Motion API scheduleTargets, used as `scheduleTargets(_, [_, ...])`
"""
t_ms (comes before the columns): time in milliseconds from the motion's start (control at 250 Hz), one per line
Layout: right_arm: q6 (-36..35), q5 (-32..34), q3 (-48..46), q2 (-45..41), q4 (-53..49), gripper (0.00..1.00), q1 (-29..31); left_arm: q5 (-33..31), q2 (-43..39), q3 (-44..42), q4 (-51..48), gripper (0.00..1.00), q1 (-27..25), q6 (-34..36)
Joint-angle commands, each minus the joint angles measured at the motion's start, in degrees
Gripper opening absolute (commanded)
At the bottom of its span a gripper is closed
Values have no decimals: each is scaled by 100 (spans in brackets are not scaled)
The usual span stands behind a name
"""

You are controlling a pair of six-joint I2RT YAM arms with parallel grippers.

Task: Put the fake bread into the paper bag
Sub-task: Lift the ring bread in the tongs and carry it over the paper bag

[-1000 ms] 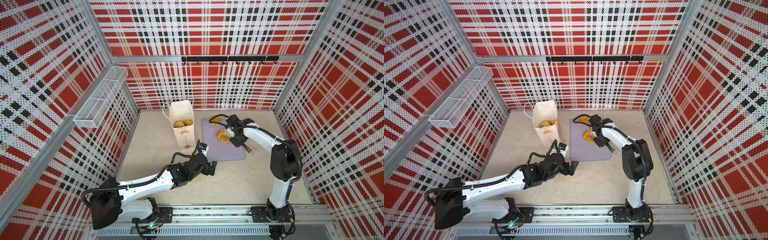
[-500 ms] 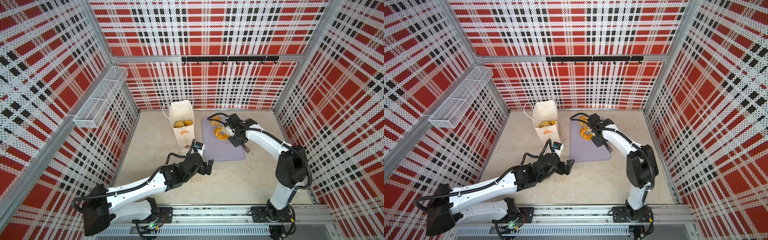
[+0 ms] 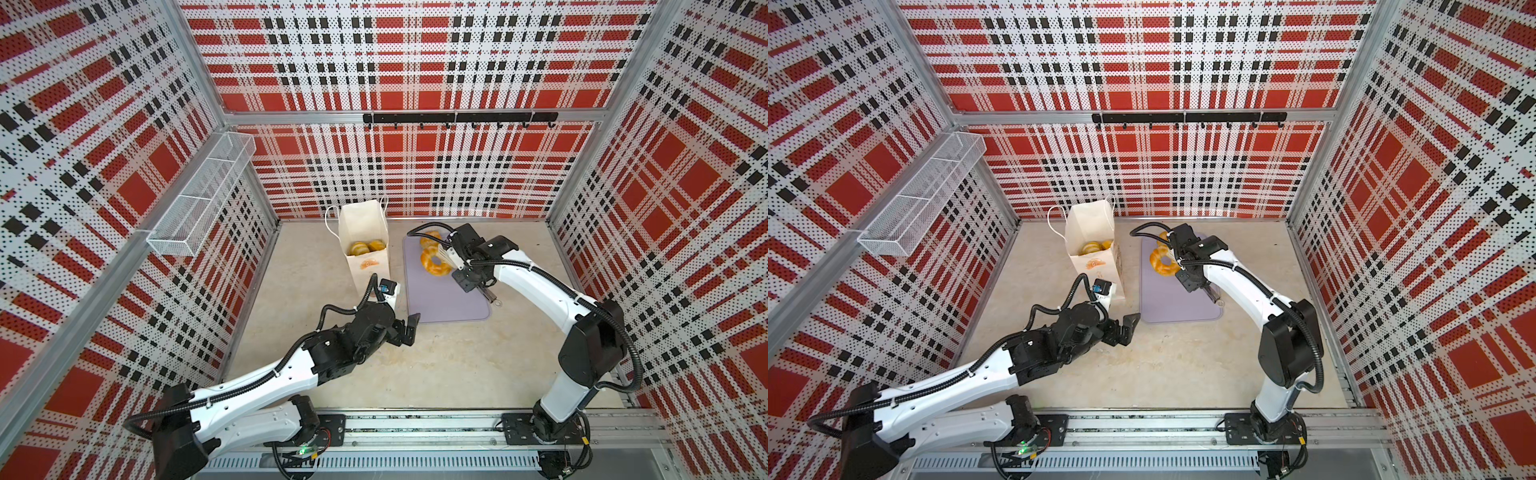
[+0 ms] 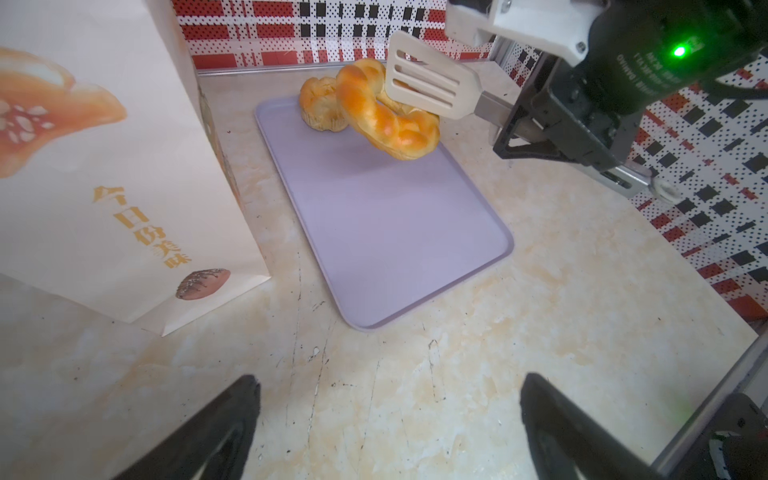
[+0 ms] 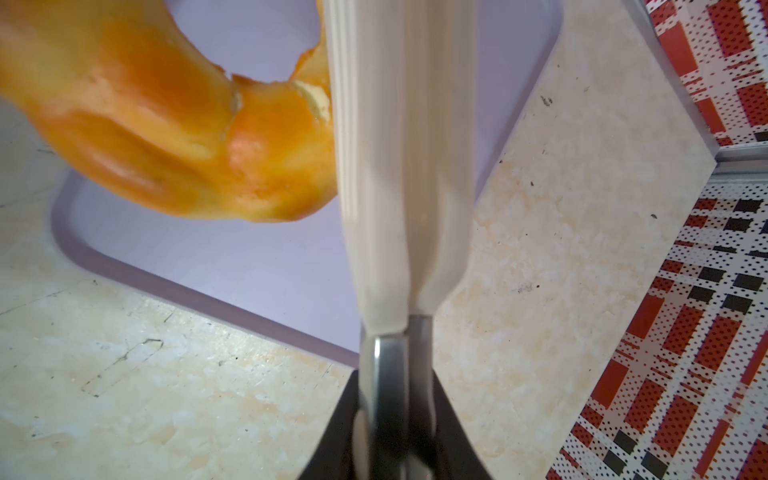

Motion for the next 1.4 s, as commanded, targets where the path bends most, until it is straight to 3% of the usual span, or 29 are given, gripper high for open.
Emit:
scheduleTargets(0, [38, -47, 284, -280, 97, 24, 81, -181, -204, 202, -203, 99, 106, 139])
scheduleTargets(780, [45, 68, 1390, -290, -164, 27, 682, -138, -1164, 412, -865, 99, 900, 437])
scheduleTargets(1397, [-292, 4, 2984, 232, -266, 28, 1041, 618, -1320, 797, -977, 99, 1563, 572])
